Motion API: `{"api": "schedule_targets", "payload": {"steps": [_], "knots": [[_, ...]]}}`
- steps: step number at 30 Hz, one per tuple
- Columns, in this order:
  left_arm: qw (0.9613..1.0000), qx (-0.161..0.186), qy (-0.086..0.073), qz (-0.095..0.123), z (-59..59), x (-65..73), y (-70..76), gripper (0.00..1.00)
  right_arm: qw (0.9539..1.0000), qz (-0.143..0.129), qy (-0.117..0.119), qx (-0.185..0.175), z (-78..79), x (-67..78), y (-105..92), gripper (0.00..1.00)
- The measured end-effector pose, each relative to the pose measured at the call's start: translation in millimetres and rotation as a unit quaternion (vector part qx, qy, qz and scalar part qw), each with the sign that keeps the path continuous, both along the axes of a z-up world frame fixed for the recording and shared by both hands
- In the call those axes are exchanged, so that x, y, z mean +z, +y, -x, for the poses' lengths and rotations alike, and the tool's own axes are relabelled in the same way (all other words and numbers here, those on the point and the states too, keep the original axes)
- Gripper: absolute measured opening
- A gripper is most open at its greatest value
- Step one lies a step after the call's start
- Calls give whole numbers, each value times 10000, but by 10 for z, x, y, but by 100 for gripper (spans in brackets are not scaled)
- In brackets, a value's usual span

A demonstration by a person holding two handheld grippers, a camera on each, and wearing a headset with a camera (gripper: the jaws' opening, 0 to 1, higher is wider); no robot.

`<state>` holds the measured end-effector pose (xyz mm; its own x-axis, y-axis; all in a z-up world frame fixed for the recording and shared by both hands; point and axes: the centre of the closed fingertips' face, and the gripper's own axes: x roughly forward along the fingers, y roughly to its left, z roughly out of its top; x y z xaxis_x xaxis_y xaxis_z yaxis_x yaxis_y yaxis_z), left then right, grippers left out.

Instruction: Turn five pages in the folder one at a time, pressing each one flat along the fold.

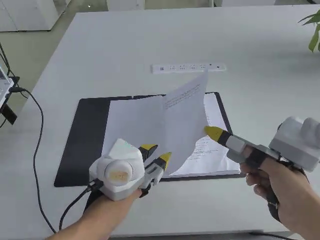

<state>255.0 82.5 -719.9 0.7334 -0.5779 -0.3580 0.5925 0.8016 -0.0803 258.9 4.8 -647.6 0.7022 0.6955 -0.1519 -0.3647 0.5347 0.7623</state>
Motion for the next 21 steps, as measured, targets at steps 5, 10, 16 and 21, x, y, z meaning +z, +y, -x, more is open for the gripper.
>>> {"api": "schedule_targets", "payload": {"steps": [5, 10, 16, 21], "knots": [[9999, 160, -26, 34, 55, 101, 316, 22, 9997, 15, -64, 241, -15, 33, 294, 0], [9993, 359, -22, 74, 107, 159, 597, 23, 9986, 97, -32, 528, -17, -37, 604, 0], [9985, 543, -6, 37, 167, 167, 877, 23, 9967, 246, 122, 761, 2, -200, 884, 0], [9973, 735, 48, 74, 177, 180, 1092, 23, 9951, 287, 278, 907, -33, -385, 1090, 0]]}}
